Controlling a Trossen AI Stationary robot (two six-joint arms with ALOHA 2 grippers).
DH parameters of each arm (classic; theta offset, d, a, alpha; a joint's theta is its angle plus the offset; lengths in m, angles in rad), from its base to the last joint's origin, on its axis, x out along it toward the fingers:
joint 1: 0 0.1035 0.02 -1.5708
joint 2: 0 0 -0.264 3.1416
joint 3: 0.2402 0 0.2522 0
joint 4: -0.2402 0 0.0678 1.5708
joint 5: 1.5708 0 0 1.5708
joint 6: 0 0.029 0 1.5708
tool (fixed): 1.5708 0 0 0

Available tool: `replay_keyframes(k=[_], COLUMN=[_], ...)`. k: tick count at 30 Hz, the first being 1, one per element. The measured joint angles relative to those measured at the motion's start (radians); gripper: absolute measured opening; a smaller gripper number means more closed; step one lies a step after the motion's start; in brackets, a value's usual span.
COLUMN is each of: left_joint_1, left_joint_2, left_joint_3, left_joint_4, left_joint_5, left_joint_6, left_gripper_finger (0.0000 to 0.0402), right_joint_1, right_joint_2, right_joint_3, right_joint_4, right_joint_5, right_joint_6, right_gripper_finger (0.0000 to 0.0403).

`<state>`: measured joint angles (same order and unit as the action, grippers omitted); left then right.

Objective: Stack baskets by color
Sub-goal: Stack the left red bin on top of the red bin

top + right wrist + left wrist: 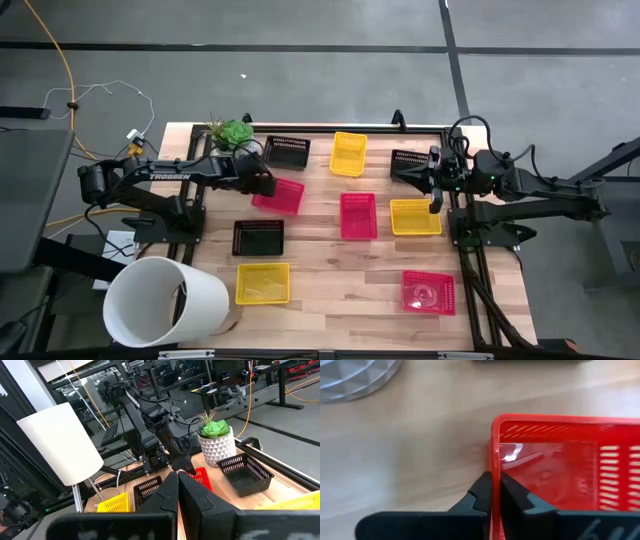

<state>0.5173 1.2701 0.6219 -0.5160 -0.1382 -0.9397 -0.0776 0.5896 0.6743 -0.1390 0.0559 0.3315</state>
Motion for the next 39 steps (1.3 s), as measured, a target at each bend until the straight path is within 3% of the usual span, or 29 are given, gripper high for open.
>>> replay_keyframes(k=[5,14,19,26,31,39], left_joint_1=[-0.017,-0.02,-0.048,-0.144,-0.206,-0.264], left_joint_2=[-0.009,0.023,0.154,0.42,0.579,0.784], left_joint_3=[0.119,0.54,0.846,1.192,1.307,1.326], left_joint_4=[0.003,-0.037,-0.183,-0.312,-0.318,-0.313], left_joint_5=[-0.005,-0.029,-0.004,0.099,0.173,0.154], left_joint_6=[0.059,0.368,0.575,0.829,0.967,1.102], left_gripper_finger=[0.0002,0.0001,0.0,0.0,0.0,0.0], right_joint_1=[0.0,0.0,0.0,0.0,0.0,0.0], right_joint_2=[0.0,-0.002,-0.005,-0.021,-0.024,-0.024], right_joint_3=[0.0,0.0,0.0,0.0,0.0,0.0], right_joint_4=[0.007,0.226,0.372,0.389,0.393,0.392], right_joint_5=[0.0,-0.003,0.011,0.064,0.063,0.063], right_joint_6=[0.007,-0.019,-0.077,-0.087,-0.063,-0.07], right_gripper_finger=[0.0,0.0,0.0,0.0,0.0,0.0])
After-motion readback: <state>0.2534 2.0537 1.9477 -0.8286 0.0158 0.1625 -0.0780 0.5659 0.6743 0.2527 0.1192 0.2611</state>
